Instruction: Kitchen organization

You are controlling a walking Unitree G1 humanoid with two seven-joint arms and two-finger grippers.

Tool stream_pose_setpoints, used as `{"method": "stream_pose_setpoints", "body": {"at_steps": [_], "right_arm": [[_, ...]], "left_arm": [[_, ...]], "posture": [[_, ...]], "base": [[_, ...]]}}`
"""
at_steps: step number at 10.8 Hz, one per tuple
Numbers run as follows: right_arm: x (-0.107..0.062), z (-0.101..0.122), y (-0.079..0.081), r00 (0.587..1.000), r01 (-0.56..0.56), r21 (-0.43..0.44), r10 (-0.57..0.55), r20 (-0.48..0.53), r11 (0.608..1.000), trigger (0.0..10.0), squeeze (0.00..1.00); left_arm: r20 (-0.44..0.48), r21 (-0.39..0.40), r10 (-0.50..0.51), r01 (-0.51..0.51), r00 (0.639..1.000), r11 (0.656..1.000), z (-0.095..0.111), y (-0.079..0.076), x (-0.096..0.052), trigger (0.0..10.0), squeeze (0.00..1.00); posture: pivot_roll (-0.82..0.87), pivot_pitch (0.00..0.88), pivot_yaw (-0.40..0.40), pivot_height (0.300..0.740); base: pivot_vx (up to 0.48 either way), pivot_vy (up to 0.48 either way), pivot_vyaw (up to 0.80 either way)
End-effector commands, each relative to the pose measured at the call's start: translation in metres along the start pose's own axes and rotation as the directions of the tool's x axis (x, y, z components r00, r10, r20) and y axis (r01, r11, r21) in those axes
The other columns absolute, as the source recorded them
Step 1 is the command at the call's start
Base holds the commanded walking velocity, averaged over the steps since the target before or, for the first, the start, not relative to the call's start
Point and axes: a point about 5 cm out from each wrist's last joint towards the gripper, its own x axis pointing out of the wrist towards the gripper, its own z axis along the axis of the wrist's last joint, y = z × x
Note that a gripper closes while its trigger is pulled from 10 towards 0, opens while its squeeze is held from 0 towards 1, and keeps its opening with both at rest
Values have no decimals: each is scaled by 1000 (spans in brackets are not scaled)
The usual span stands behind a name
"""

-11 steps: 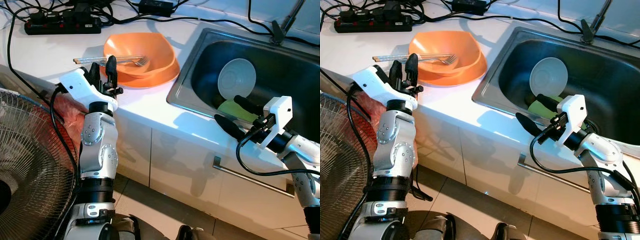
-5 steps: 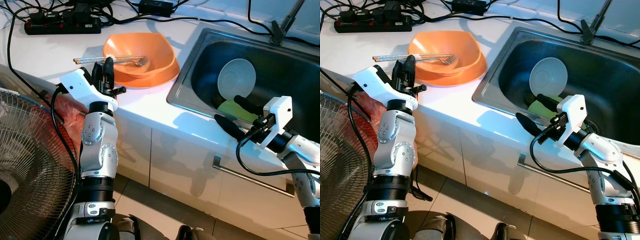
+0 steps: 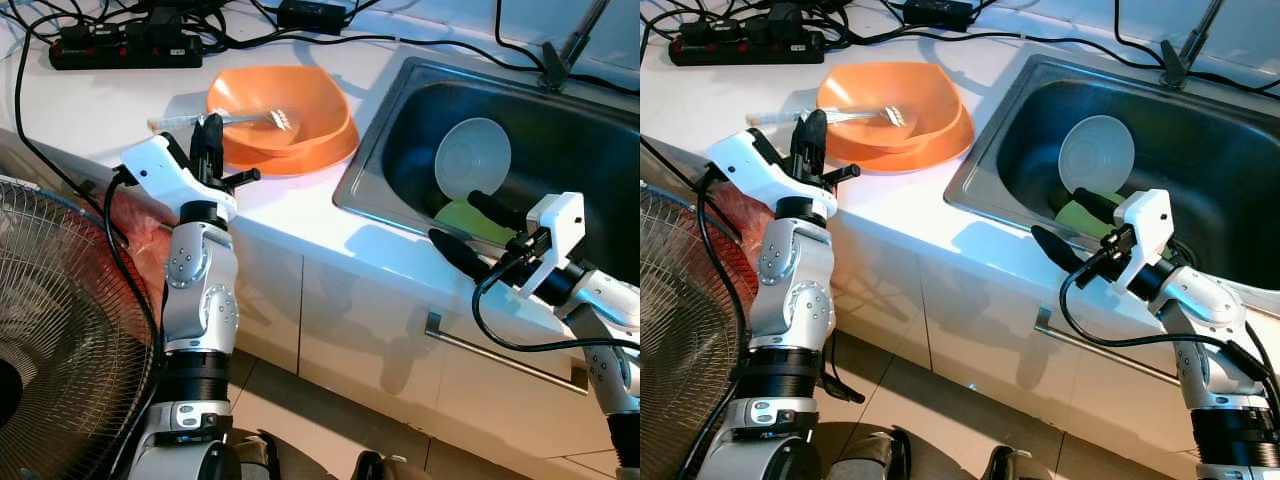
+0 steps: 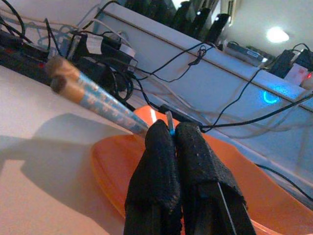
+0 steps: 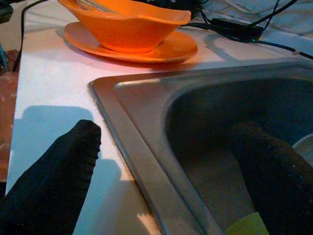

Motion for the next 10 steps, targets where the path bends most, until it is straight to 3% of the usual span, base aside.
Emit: {"method": "stream_pose_setpoints", "body": {"at_steps": [1, 5, 6, 7, 8, 10], "right_arm": [[-1, 2, -2, 1000, -1, -18, 1, -4, 1000, 10000, 0], [0, 1, -3, 1000, 3, -16, -3, -5, 1000, 10000, 0], [1, 1, -2, 1000, 0, -15, 0, -5, 1000, 10000, 0], [1, 1, -1, 1000, -2, -16, 2, -7, 1000, 10000, 0], [1, 0, -1, 1000, -4, -16, 4, -9, 1000, 10000, 0], [2, 0, -1, 1000, -5, -15, 5, -10, 1000, 10000, 0]], "left_arm": [[-13, -1, -2, 2, 1000, 1000, -3, -3, 0, 0, 0], [-28, -8, -28, 27, 999, 1000, -7, -9, -2, 0, 0], [-65, -31, -82, 80, 994, 996, -12, -16, -3, 6039, 0], [-91, -44, -134, 130, 987, 991, -15, -23, -5, 10000, 0], [-130, -68, -225, 218, 966, 974, -20, -36, -8, 10000, 0], [-139, -93, -304, 293, 943, 952, -19, -48, -11, 10000, 0]], "posture": [[22, 159, -54, 740], [22, 160, -54, 740], [27, 164, -55, 740], [27, 164, -55, 740], [27, 167, -56, 740], [27, 167, -55, 740]], "base": [[0, 0, 0], [0, 0, 0], [0, 0, 0], [0, 0, 0], [0, 0, 0], [0, 0, 0]]}}
